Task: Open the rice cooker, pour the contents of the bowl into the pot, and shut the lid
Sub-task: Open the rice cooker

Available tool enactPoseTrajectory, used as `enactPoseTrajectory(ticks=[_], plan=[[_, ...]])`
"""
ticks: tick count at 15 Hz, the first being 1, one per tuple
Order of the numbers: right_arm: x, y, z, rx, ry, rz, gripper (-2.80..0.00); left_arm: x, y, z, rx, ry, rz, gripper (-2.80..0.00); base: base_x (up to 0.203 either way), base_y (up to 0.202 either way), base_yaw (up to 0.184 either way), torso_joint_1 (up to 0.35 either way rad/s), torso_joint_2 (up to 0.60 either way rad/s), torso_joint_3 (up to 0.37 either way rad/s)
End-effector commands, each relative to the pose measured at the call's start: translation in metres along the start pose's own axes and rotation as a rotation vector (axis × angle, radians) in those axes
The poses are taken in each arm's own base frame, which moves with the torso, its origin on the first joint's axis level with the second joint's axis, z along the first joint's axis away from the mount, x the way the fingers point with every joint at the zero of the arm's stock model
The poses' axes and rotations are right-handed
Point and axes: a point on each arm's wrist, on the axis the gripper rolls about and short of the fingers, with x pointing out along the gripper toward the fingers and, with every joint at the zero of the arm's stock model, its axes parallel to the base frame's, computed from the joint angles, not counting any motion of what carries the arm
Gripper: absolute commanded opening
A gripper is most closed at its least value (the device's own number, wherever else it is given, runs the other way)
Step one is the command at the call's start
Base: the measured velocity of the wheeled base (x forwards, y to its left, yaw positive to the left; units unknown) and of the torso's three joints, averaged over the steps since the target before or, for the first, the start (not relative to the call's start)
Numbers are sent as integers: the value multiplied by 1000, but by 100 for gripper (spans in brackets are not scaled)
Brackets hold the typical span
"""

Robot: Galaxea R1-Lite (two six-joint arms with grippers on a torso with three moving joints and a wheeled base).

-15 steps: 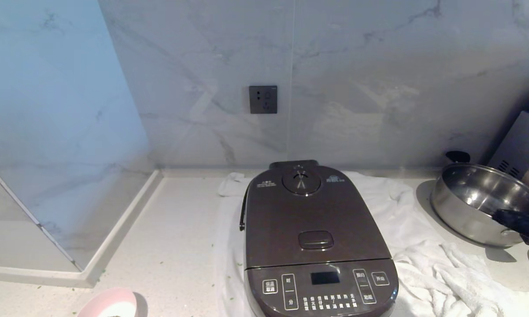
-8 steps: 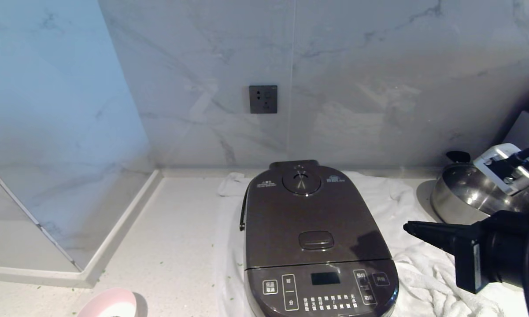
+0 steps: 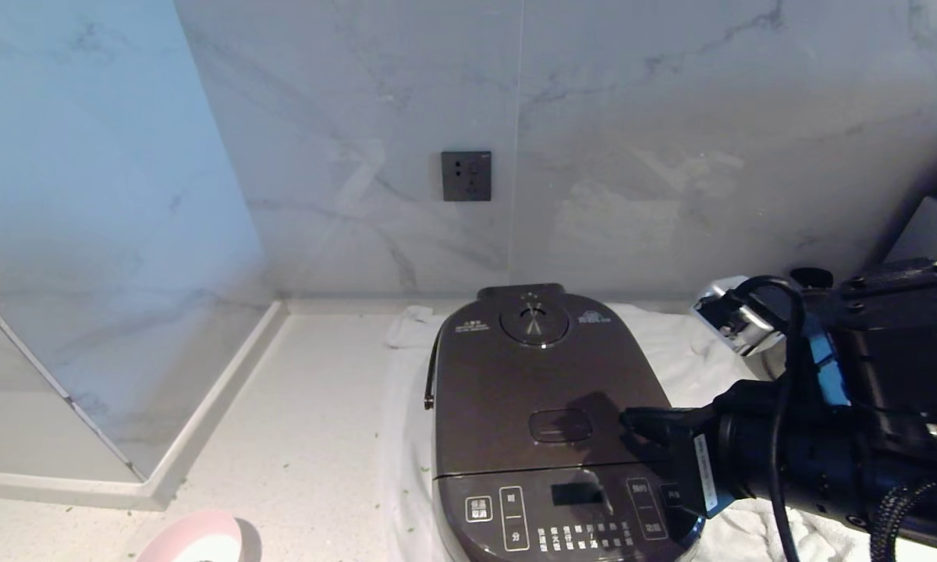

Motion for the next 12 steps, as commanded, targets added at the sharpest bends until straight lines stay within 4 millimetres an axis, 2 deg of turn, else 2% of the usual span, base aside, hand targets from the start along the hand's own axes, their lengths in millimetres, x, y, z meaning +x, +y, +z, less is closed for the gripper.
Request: enactPoseTrajectory(ticks=[1, 3, 12], plan=[[15, 6, 0, -6, 33, 41, -280, 0, 0, 0, 0, 1, 0, -280, 0, 0, 0, 0, 0, 0], [25, 9, 5, -6, 32, 41, -280, 0, 0, 0, 0, 1, 0, -280, 0, 0, 0, 0, 0, 0], [50, 7, -3, -2, 67, 26, -280, 0, 0, 0, 0, 1, 0, -280, 0, 0, 0, 0, 0, 0]])
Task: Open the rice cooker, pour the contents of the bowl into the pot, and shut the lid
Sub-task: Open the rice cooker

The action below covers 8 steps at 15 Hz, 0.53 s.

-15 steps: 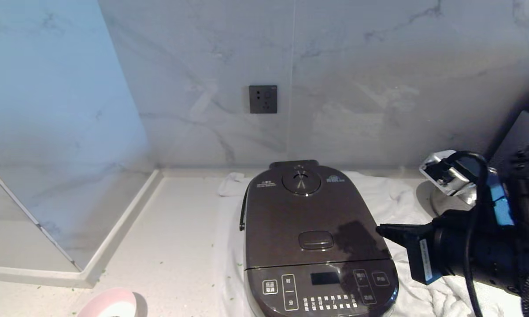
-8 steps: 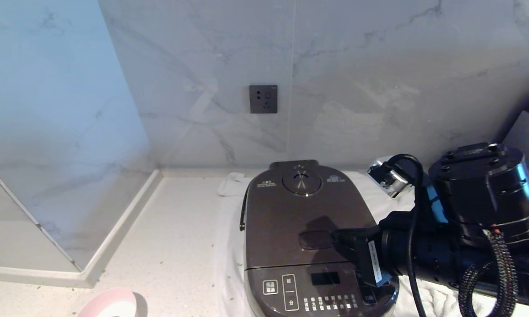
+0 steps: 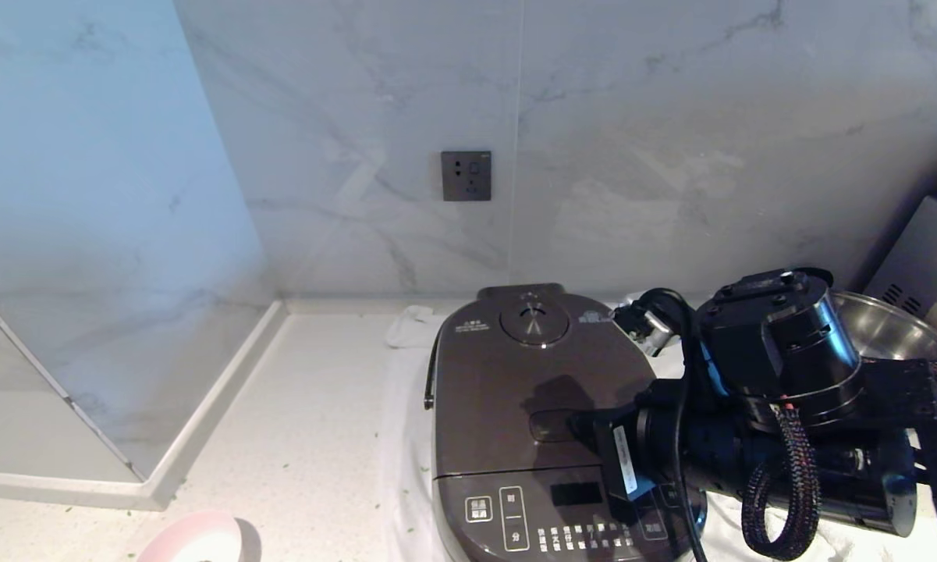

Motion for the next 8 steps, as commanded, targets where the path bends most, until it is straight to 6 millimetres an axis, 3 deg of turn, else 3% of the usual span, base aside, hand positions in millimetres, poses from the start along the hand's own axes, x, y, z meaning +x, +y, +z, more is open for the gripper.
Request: enactPoseTrajectory(ticks=[1, 8], plan=[[6, -2, -7, 1, 29, -8, -280, 0, 0, 0, -1, 1, 0, -280, 0, 0, 0, 0, 0, 0], [17, -2, -9, 12, 8, -2, -280, 0, 0, 0, 0, 1, 0, -280, 0, 0, 0, 0, 0, 0]])
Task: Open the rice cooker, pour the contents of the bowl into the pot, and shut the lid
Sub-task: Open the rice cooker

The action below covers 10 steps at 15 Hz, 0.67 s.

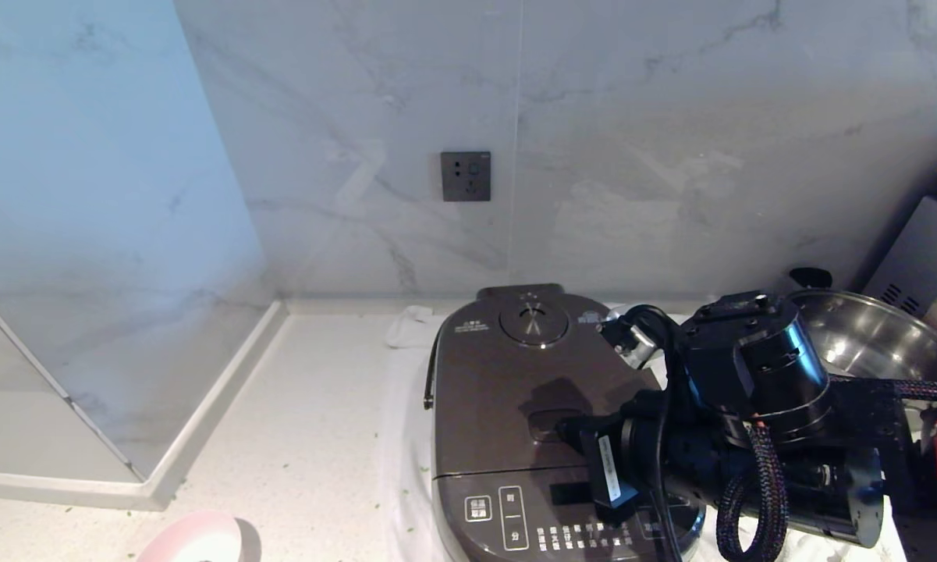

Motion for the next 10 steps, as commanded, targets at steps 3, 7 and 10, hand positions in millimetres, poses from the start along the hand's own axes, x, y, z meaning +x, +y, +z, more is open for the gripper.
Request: enactPoseTrajectory(ticks=[3, 7, 10], plan=[[5, -1, -4, 3, 23, -9, -280, 0, 0, 0, 0, 1, 0, -280, 0, 0, 0, 0, 0, 0], [5, -2, -9, 18, 39, -12, -280, 0, 0, 0, 0, 1, 0, -280, 0, 0, 0, 0, 0, 0], [2, -1, -5, 14, 7, -10, -280, 0, 0, 0, 0, 1, 0, -280, 0, 0, 0, 0, 0, 0]])
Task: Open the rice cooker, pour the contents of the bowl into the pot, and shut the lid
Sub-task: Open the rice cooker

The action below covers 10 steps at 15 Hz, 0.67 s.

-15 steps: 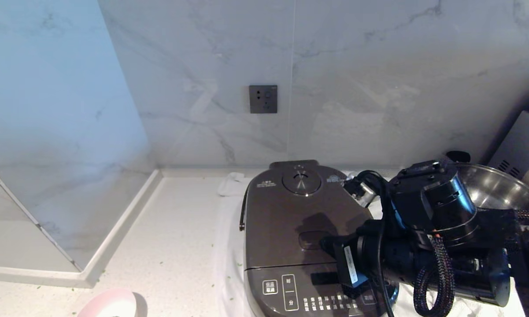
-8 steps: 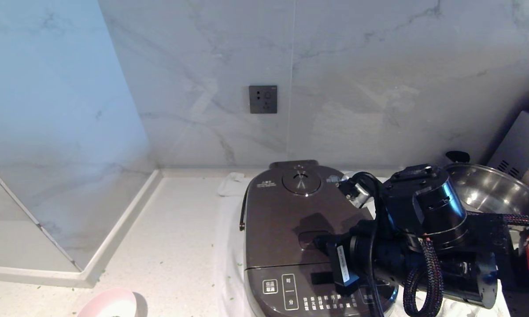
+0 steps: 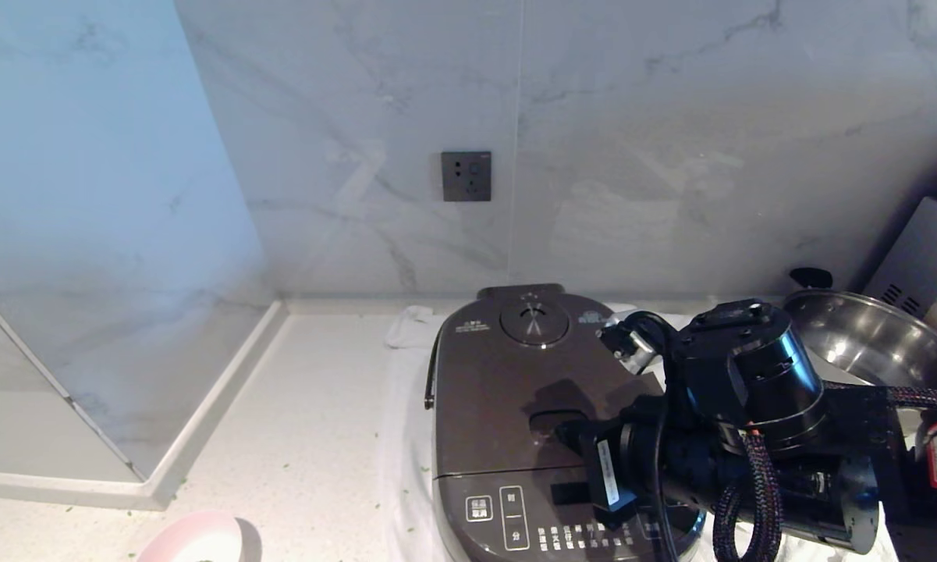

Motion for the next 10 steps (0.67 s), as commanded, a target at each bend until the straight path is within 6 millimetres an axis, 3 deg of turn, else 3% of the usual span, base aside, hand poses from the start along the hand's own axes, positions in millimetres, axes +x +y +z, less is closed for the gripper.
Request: enactPoseTrajectory(ticks=[1, 10], plan=[[-7, 1, 5, 1, -40, 8, -280, 0, 0, 0, 0, 1, 0, -280, 0, 0, 0, 0, 0, 0], [-42, 6, 24, -145, -245, -42, -280, 0, 0, 0, 0, 1, 1, -280, 0, 0, 0, 0, 0, 0]])
